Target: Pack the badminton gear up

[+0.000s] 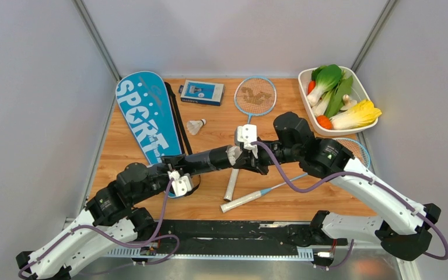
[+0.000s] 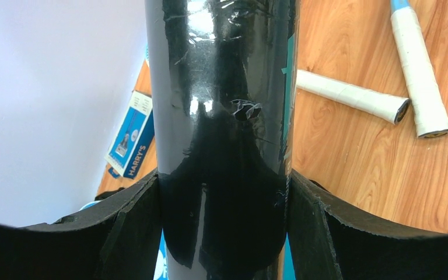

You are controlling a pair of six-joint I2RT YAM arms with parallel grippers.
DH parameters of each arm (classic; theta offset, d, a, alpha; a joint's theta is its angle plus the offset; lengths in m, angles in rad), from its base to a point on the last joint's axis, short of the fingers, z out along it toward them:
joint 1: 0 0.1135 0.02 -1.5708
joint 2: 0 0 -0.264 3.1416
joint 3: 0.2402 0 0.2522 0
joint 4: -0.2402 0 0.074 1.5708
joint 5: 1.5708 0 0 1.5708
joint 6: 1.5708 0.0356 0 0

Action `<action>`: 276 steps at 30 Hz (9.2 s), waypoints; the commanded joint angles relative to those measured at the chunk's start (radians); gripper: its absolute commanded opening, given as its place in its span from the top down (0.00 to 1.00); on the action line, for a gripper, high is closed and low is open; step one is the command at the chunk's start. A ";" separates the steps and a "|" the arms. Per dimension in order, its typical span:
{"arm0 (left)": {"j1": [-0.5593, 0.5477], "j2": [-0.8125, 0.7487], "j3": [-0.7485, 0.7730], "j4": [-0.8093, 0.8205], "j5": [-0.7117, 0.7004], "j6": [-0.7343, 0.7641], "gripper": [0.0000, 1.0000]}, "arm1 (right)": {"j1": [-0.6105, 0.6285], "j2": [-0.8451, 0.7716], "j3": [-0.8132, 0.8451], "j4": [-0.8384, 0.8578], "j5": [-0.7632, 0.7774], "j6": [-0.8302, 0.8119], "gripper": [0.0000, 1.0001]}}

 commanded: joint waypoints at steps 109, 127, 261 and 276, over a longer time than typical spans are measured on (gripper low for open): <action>-0.010 -0.230 -0.109 0.447 -0.486 -0.184 0.44 | -0.085 -0.017 -0.437 0.930 0.858 0.735 0.34; -0.010 -0.447 -0.068 0.273 -0.490 -0.337 0.43 | -0.021 0.938 0.174 0.995 0.978 0.546 0.33; -0.010 -0.309 -0.028 -0.027 -0.037 0.035 0.42 | -0.085 -0.005 -0.116 0.414 -0.008 0.820 0.70; -0.010 -0.279 -0.038 0.003 -0.026 0.035 0.42 | -0.085 -0.036 -0.164 0.463 -0.079 0.806 0.95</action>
